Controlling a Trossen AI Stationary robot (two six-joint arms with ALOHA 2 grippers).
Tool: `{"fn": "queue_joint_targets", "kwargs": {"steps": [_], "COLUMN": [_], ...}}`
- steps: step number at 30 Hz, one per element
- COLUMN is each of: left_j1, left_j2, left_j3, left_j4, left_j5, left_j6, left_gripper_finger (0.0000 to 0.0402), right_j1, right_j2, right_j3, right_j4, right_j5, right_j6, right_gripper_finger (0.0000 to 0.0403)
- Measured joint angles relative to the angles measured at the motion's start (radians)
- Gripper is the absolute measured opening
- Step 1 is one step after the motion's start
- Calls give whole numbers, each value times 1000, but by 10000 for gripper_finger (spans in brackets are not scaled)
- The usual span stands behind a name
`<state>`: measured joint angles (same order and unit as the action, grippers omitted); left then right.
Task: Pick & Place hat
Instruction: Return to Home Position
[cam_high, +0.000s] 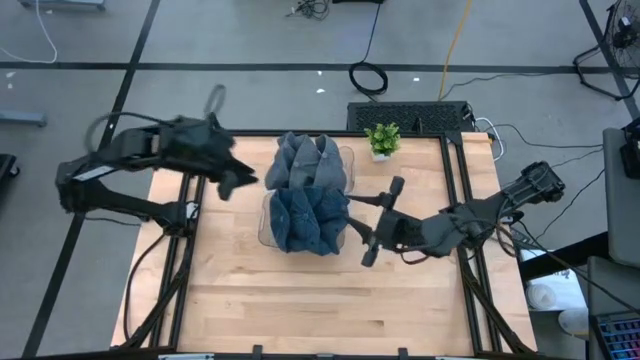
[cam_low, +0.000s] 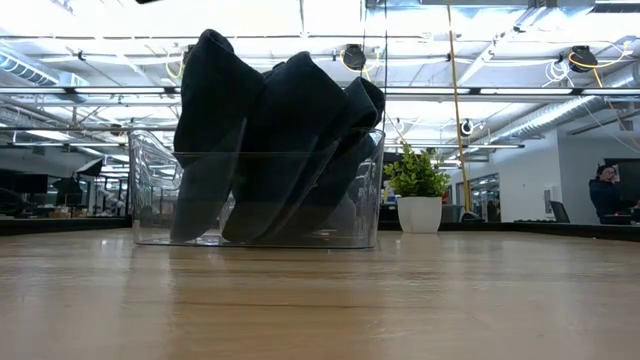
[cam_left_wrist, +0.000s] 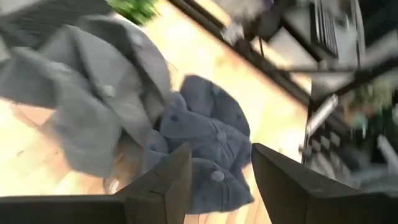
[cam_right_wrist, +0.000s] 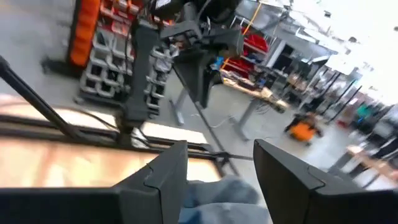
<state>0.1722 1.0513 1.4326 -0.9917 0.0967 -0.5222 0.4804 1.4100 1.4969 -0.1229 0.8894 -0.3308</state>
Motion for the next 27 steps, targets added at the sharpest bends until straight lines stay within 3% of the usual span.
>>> {"fn": "queue_joint_targets", "kwargs": {"steps": [4, 9, 14, 19, 27], "left_j1": [5, -21, -37, -37, -37], "left_j2": [-84, -158, -228, -334, -500], "left_j3": [0, -3, -56, -179, -424], "left_j4": [7, 68, 261, 378, 527], "left_j5": [-101, -123, -112, -42, 17], "left_j6": [-131, 123, 318, 433, 389], "left_gripper_finger": [163, 152, 160, 174, 193], "right_j1": [23, 27, 13, 5, 4], "right_j2": [-7, -14, -14, -28, -129], "right_j3": [0, 0, -26, -156, -548], "right_j4": [2, -152, -207, 5, 589], "right_j5": [-4, -18, -136, -280, -424], "right_j6": [159, 353, 477, 457, 354], "right_gripper_finger": [171, 170, 173, 173, 172]}}
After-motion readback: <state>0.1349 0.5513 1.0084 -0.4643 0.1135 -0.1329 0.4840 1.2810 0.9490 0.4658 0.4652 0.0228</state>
